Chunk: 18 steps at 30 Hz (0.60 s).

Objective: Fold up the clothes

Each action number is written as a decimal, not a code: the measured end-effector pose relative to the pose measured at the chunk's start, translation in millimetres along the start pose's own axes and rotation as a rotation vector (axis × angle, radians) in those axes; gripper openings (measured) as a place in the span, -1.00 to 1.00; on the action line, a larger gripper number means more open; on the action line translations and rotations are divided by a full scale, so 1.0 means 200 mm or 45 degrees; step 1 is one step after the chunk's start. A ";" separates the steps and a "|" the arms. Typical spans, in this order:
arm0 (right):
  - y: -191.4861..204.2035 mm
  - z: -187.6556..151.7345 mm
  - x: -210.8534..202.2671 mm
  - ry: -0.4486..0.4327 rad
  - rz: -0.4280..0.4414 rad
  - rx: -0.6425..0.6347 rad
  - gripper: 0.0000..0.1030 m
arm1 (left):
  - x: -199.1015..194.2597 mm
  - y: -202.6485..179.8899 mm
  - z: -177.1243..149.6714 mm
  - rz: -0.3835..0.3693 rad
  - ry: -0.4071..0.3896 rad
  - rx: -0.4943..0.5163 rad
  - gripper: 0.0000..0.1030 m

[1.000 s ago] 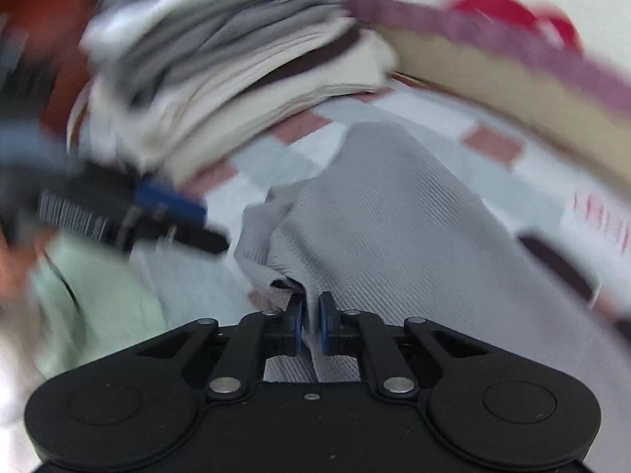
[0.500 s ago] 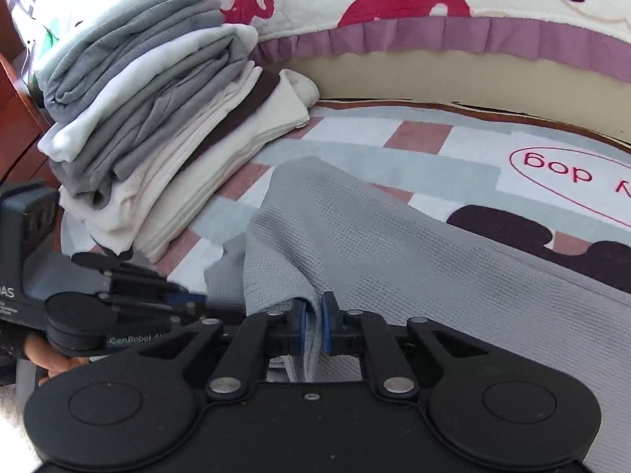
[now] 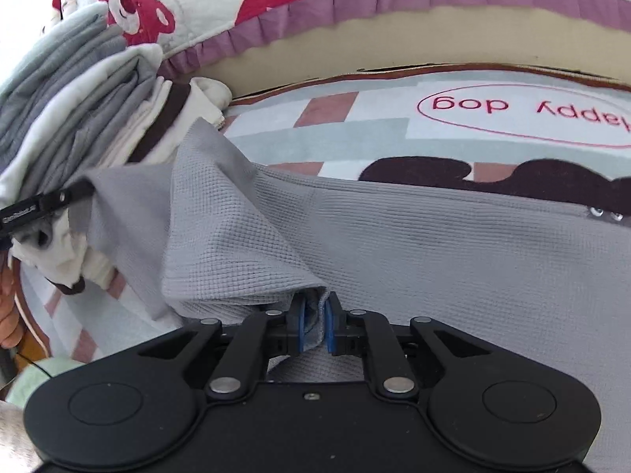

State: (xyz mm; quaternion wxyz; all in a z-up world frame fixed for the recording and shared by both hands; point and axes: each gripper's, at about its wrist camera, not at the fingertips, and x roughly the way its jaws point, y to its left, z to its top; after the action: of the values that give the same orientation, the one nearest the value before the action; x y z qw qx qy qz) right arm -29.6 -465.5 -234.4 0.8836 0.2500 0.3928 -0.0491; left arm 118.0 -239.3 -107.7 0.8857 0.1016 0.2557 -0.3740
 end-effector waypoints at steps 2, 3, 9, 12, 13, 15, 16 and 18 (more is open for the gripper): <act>0.03 0.00 0.00 -0.007 0.016 -0.051 -0.44 | 0.01 -0.01 0.07 -0.047 -0.039 -0.001 -0.99; 0.06 -0.01 -0.01 -0.010 0.015 -0.121 -0.35 | 0.04 0.00 0.10 -0.069 -0.037 -0.058 -0.98; 0.34 -0.08 -0.04 -0.031 -0.057 -0.666 0.22 | 0.15 -0.07 0.10 0.058 0.006 0.052 -0.41; 0.47 -0.15 0.02 -0.010 -0.121 -0.938 0.28 | 0.15 -0.12 0.00 0.142 0.118 0.207 -0.13; 0.51 -0.17 0.04 -0.004 -0.151 -1.023 0.28 | 0.12 -0.12 -0.02 0.095 0.137 0.221 -0.13; 0.57 -0.20 0.10 -0.012 -0.238 -1.179 0.28 | 0.07 -0.12 -0.06 -0.006 0.172 0.248 -0.12; 0.59 -0.21 0.14 -0.017 -0.285 -1.259 0.28 | 0.04 -0.12 -0.09 -0.061 0.188 0.261 -0.11; 0.63 -0.23 0.21 -0.025 -0.390 -1.429 0.27 | 0.02 -0.14 -0.14 -0.153 0.235 0.311 -0.10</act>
State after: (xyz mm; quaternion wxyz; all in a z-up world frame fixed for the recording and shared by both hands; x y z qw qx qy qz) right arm 3.9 -329.5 -240.0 0.8673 -0.3169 0.3822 0.0369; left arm 89.6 -250.8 -133.8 0.8154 0.2270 0.2943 -0.4438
